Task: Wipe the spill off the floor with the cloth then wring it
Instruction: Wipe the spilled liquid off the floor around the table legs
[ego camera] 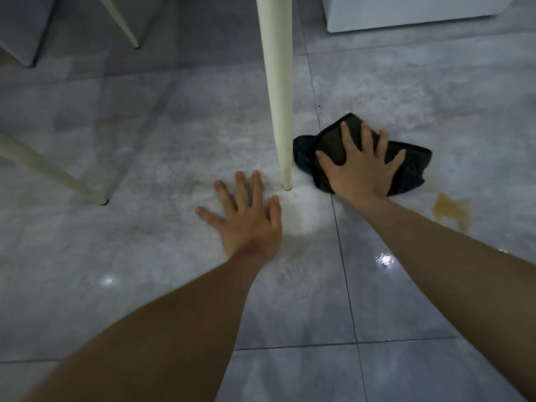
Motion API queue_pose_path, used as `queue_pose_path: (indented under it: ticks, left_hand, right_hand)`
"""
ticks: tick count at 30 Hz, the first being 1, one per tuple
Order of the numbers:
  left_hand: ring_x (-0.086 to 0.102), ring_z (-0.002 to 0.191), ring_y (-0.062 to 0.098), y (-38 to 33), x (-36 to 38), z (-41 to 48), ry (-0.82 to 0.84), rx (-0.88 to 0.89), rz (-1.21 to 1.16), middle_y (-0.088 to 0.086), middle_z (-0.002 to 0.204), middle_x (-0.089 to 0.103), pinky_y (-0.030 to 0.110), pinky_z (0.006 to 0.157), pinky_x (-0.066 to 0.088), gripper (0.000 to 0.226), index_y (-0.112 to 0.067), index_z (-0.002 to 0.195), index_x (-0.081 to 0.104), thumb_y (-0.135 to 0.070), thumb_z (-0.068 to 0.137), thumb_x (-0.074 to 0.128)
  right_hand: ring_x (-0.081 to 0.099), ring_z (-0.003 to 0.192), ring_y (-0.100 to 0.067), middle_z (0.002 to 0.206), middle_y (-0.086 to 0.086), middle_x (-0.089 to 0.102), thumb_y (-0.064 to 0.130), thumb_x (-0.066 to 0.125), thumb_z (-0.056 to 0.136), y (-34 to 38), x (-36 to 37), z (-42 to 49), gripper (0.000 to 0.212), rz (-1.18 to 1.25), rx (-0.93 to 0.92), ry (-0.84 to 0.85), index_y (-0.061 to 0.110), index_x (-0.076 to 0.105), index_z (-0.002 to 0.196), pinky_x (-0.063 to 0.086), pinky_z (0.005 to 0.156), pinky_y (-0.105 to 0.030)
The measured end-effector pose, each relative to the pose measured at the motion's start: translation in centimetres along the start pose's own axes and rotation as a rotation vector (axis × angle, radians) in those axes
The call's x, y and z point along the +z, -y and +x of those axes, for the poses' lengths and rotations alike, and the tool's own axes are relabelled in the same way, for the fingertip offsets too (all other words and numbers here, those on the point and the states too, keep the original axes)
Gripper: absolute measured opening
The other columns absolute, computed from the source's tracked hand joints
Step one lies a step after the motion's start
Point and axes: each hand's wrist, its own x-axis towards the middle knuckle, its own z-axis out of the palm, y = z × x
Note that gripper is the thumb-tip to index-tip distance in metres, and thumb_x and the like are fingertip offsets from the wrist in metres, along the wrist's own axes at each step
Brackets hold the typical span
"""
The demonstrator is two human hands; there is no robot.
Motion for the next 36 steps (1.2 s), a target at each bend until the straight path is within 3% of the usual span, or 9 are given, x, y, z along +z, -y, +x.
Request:
queue_pose_path:
  ticks: [7, 10, 14, 20, 26, 29, 32, 34, 36]
  left_hand:
    - [-0.023, 0.152, 0.035, 0.0, 0.1, 0.1, -0.005, 0.017, -0.008, -0.007, 0.169, -0.015, 0.079, 0.107, -0.013, 0.065, -0.041, 0.154, -0.021, -0.063, 0.097, -0.002]
    - [-0.024, 0.152, 0.036, 0.2, 0.1, 0.0, -0.012, 0.018, -0.002, -0.006, 0.169, -0.015, 0.079, 0.106, -0.013, 0.067, -0.040, 0.155, -0.019, -0.066, 0.096, -0.002]
    - [-0.024, 0.152, 0.036, 0.1, -0.1, 0.0, -0.013, 0.025, 0.009, -0.006, 0.169, -0.015, 0.078, 0.106, -0.015, 0.079, -0.039, 0.157, -0.016, -0.079, 0.089, -0.005]
    - [-0.023, 0.152, 0.036, 0.0, -0.3, -0.1, 0.017, 0.022, 0.028, -0.007, 0.169, -0.017, 0.079, 0.107, -0.009, 0.083, -0.041, 0.155, -0.020, -0.083, 0.085, -0.009]
    - [-0.020, 0.153, 0.037, 0.2, -0.3, 0.0, 0.009, 0.025, 0.052, -0.005, 0.170, -0.015, 0.079, 0.109, -0.009, 0.085, -0.040, 0.156, -0.017, -0.083, 0.083, -0.011]
    - [-0.018, 0.153, 0.037, -0.1, -0.7, -0.2, 0.030, 0.038, 0.078, -0.005, 0.170, -0.014, 0.077, 0.111, -0.009, 0.083, -0.040, 0.157, -0.016, -0.082, 0.085, -0.008]
    - [-0.008, 0.154, 0.036, -0.1, -1.1, -0.3, -0.019, 0.067, 0.034, -0.003, 0.169, 0.003, 0.074, 0.113, -0.005, 0.075, -0.037, 0.157, 0.005, -0.076, 0.093, 0.008]
    - [0.018, 0.150, 0.034, 0.0, -1.2, -0.8, -0.127, 0.125, -0.079, 0.006, 0.155, 0.031, 0.070, 0.115, 0.006, 0.060, -0.027, 0.145, 0.034, -0.064, 0.097, 0.028]
    - [0.044, 0.127, 0.035, -0.2, -0.8, -1.6, -0.273, 0.263, -0.143, 0.011, 0.130, 0.051, 0.060, 0.110, 0.026, 0.047, -0.017, 0.126, 0.051, -0.051, 0.095, 0.042]
  right_hand:
    - [0.010, 0.157, -0.035, 0.171, 0.003, 0.018, 0.086, 0.018, 0.089, 1.3, 0.5, -2.9, 0.082, -0.011, -0.137, -0.030, 0.045, 0.018, 0.160, 0.001, 0.118, -0.071]
    - [0.009, 0.157, -0.034, 0.171, 0.003, 0.017, 0.086, 0.016, 0.089, -2.3, -0.1, -3.1, 0.082, -0.039, -0.059, -0.019, 0.046, 0.017, 0.160, 0.003, 0.119, -0.071]
    - [0.000, 0.157, -0.037, 0.173, 0.000, 0.007, 0.083, 0.016, 0.090, -0.2, -0.6, -0.6, 0.082, -0.008, 0.055, 0.014, 0.046, 0.007, 0.161, -0.002, 0.117, -0.073]
    - [0.020, 0.155, -0.035, 0.169, 0.002, 0.027, 0.078, 0.028, 0.093, -3.6, 0.1, -10.3, 0.074, -0.034, -0.221, -0.057, 0.044, 0.028, 0.159, 0.010, 0.119, -0.069]
    - [0.003, 0.157, -0.035, 0.173, 0.002, 0.010, 0.081, 0.021, 0.092, -5.1, -1.1, -5.3, 0.079, -0.034, 0.050, -0.002, 0.045, 0.012, 0.161, -0.001, 0.118, -0.071]
    - [0.008, 0.157, -0.037, 0.172, 0.001, 0.014, 0.080, 0.024, 0.093, -4.3, -0.4, -7.9, 0.077, -0.010, -0.070, -0.029, 0.045, 0.016, 0.161, 0.000, 0.118, -0.071]
    - [0.023, 0.153, -0.037, 0.168, 0.000, 0.028, 0.077, 0.034, 0.093, -7.6, 0.3, -14.1, 0.074, -0.023, -0.251, -0.103, 0.043, 0.027, 0.159, 0.010, 0.118, -0.070]
    - [0.025, 0.153, -0.036, 0.167, 0.001, 0.030, 0.078, 0.034, 0.093, -11.1, 0.1, -14.8, 0.074, -0.050, -0.222, -0.100, 0.044, 0.028, 0.158, 0.012, 0.118, -0.070]
    - [0.017, 0.155, -0.035, 0.170, 0.003, 0.023, 0.081, 0.026, 0.091, -13.2, -0.8, -13.1, 0.077, -0.071, -0.077, -0.059, 0.046, 0.021, 0.159, 0.010, 0.119, -0.070]
